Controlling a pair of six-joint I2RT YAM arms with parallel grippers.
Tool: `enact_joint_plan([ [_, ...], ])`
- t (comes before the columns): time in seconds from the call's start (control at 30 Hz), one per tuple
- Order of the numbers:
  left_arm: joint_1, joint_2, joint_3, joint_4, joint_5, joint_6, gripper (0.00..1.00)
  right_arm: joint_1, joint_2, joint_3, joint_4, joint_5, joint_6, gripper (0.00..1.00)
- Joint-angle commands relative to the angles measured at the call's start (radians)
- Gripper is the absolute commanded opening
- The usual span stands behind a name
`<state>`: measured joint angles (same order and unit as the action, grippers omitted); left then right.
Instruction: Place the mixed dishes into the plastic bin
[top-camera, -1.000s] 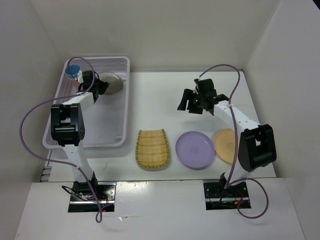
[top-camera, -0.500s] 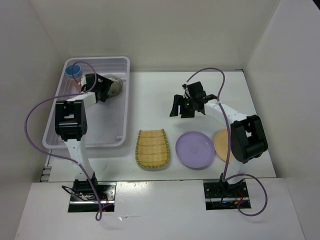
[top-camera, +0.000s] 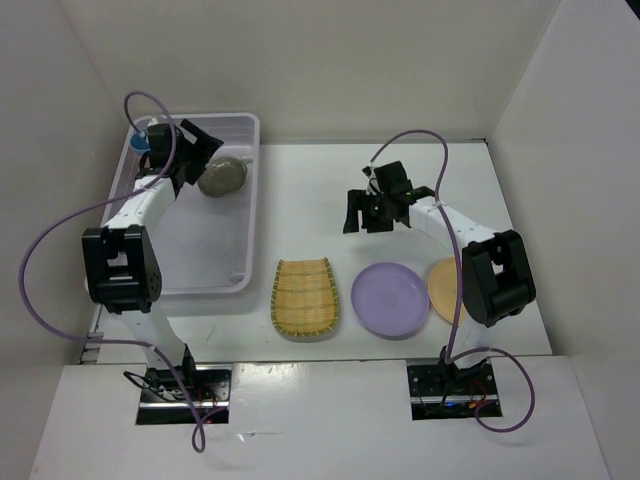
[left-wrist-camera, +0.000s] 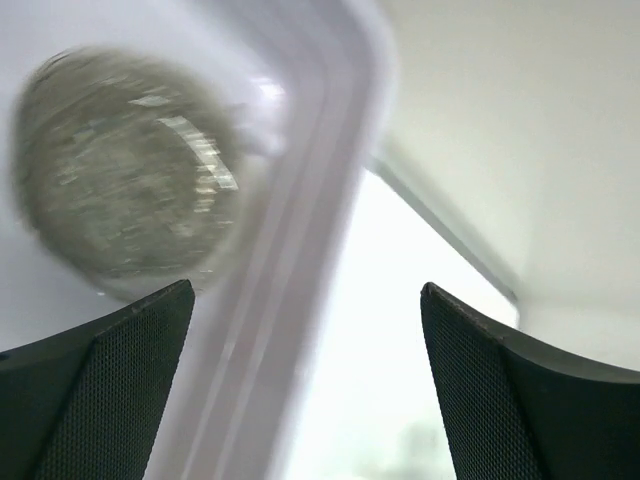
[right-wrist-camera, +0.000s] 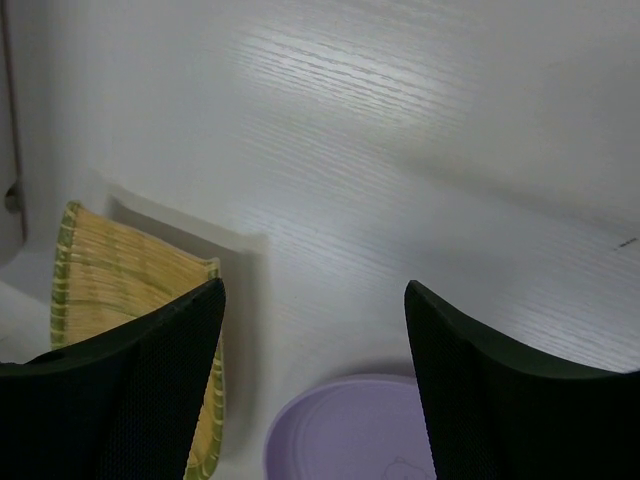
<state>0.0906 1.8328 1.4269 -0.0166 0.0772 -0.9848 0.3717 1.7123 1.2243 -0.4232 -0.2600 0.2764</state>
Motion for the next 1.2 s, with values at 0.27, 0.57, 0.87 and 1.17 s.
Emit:
enact_joint_plan([
  [0.27,-0.12,-0.078,0.147,-0.103,0.772,0.489,1.0,-0.106,-0.203,-0.111,-0.178,0.221,0.026,0.79],
  [0.57,-0.299,-0.001,0.168,-0.138,0.783,0.564,1.0,-0.385,-0.321,-0.16,-0.292,0.466,0.225,0.82],
  [0.87,-0.308,0.036,0.25,-0.18,0.774,0.604,1.0,-0.462,-0.166,-0.149,-0.342,0.455,0.276,0.79],
  [1.17,-0.308,0.045,0.291,-0.2,0.774,0.633,1.0,-0.462,-0.057,-0.172,-0.296,0.424,0.287,0.7],
])
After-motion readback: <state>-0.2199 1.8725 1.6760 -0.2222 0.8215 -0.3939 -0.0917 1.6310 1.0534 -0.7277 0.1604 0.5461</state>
